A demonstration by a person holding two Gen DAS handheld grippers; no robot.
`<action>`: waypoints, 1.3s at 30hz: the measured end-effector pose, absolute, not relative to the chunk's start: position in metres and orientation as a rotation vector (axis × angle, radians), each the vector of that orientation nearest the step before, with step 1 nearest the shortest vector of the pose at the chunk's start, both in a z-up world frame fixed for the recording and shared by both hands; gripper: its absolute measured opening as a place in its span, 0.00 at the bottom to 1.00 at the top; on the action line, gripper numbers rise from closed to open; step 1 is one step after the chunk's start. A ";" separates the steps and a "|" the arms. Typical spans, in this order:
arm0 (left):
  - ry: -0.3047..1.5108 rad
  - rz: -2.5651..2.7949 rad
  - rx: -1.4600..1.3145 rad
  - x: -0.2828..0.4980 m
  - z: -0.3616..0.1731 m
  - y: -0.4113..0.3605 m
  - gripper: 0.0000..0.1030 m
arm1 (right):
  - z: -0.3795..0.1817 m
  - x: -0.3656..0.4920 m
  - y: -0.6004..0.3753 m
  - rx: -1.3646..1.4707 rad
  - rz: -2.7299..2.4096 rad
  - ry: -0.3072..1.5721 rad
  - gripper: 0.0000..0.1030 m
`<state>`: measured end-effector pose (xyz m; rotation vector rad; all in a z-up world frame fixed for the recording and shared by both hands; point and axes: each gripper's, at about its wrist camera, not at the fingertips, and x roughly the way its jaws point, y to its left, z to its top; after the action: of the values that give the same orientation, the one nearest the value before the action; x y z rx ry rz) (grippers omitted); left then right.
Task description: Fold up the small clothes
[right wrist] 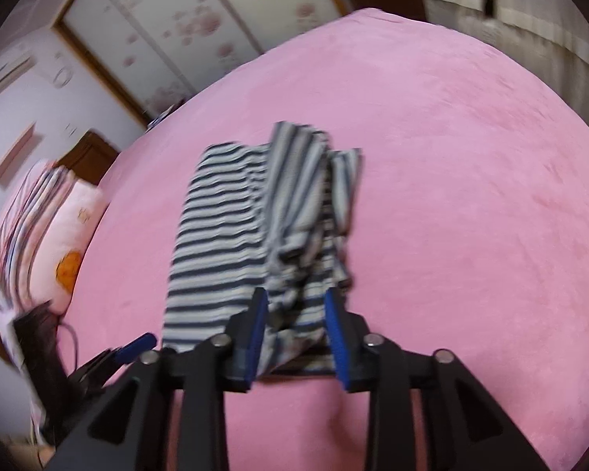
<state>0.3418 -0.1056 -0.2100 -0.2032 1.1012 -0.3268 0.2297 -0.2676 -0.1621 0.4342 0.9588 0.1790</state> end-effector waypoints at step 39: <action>1.081 -0.305 -0.192 0.427 -0.202 -0.078 0.61 | -0.173 0.302 -0.301 0.446 0.147 1.000 0.35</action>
<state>0.4271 -0.0779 -0.2017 -0.1924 1.0813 -0.3049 0.3023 -0.3009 -0.1733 0.4462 1.0000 0.1467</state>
